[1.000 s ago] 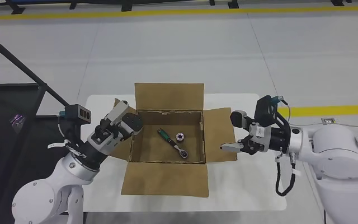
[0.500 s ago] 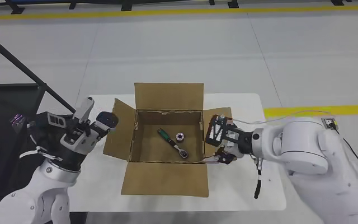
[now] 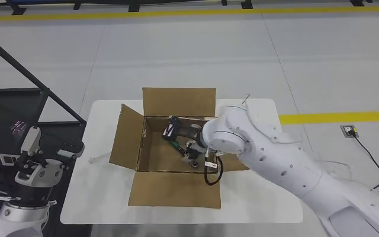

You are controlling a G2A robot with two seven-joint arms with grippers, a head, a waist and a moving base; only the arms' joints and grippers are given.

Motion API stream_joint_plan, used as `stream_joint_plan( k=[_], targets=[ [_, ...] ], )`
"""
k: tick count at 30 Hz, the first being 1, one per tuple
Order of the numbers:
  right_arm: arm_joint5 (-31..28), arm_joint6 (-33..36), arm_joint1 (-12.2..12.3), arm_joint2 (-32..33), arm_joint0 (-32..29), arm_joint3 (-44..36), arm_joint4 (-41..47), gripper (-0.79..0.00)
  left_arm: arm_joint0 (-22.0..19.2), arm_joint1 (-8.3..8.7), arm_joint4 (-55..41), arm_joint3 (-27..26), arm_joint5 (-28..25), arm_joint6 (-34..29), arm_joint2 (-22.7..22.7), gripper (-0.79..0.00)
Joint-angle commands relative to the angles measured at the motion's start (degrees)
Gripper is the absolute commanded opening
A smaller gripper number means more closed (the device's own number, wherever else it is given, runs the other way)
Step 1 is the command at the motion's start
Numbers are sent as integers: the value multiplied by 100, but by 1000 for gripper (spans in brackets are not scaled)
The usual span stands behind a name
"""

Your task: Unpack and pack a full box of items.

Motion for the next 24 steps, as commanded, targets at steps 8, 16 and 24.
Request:
stream_joint_plan(
  k=[8,16,24],
  targets=[
    [44,-118,-107,-149,20,157,8,0,-9,1,10,0,4,-2,4,0],
    [44,-118,-107,-149,20,157,8,0,-9,1,10,0,4,-2,4,0],
    [-346,-881,-365,-168,-37,1069,258,0,47,27,263,-10,42,-47,228,0]
  ],
)
